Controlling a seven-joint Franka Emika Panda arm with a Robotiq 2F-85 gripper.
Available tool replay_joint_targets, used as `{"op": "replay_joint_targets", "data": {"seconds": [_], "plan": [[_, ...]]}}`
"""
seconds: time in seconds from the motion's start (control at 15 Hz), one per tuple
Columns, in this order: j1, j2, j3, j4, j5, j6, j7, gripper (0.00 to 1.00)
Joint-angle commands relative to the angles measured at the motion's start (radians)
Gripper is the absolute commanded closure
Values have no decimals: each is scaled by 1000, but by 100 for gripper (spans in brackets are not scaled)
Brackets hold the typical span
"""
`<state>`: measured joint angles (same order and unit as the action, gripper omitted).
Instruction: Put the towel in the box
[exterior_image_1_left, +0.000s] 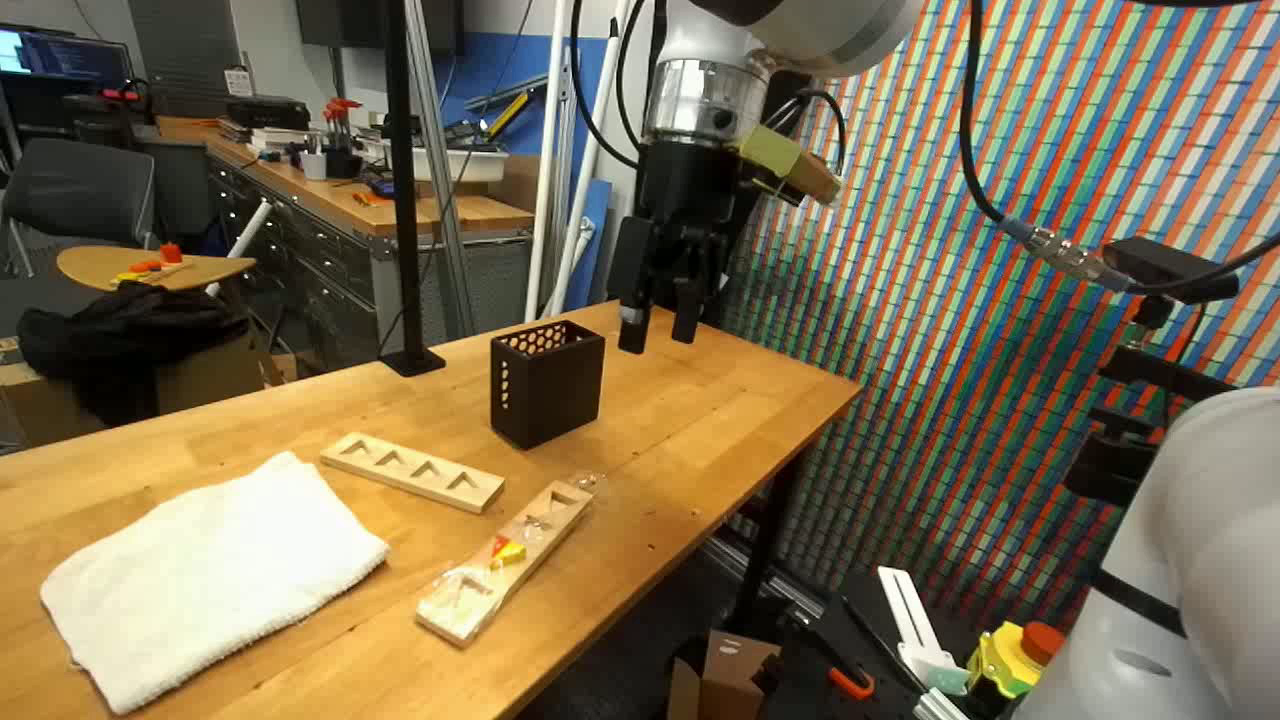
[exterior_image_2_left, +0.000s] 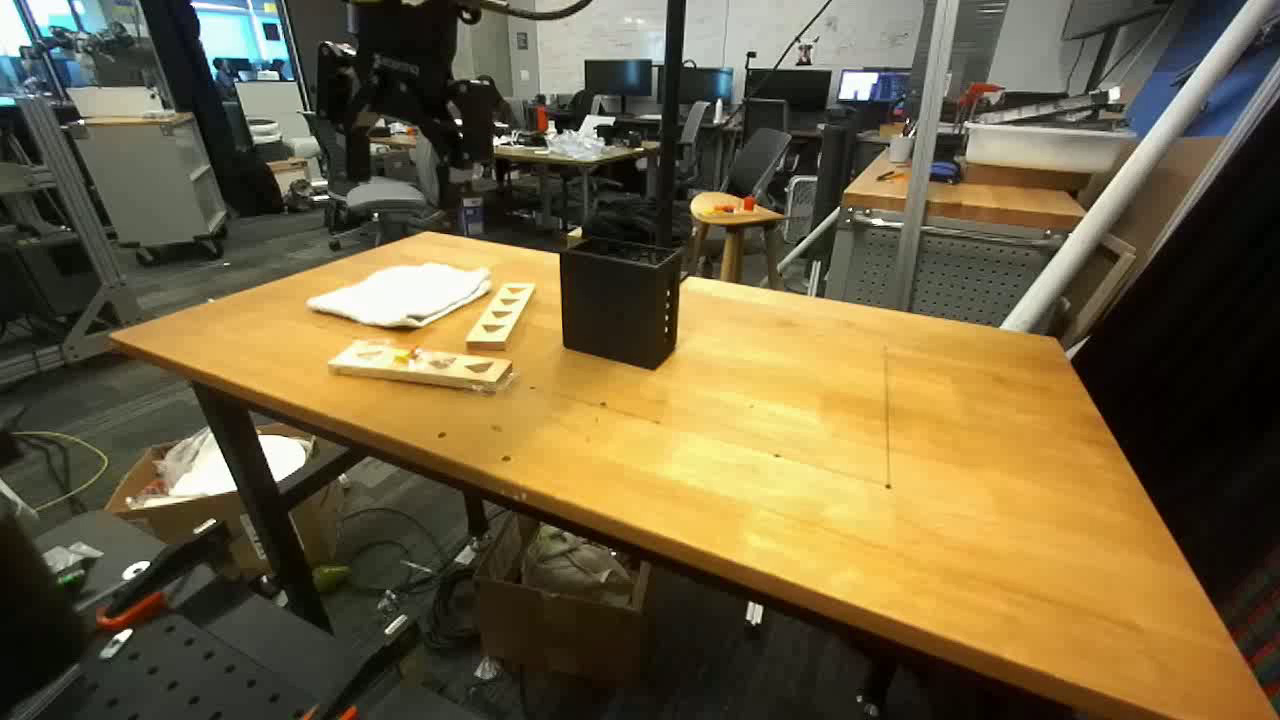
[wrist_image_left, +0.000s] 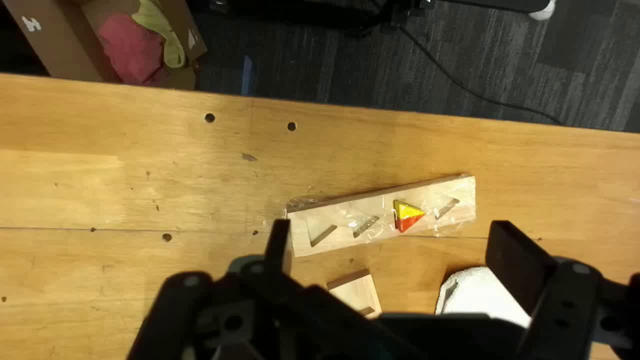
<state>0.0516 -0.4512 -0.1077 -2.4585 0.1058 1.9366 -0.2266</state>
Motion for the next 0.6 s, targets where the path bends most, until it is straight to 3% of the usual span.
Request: {"op": "replay_joint_targets", "data": {"seconds": [0.0, 0.53], "plan": [[-13, 0, 12, 6, 5, -2, -4, 0], [-13, -1, 12, 17, 5, -2, -4, 0]]}}
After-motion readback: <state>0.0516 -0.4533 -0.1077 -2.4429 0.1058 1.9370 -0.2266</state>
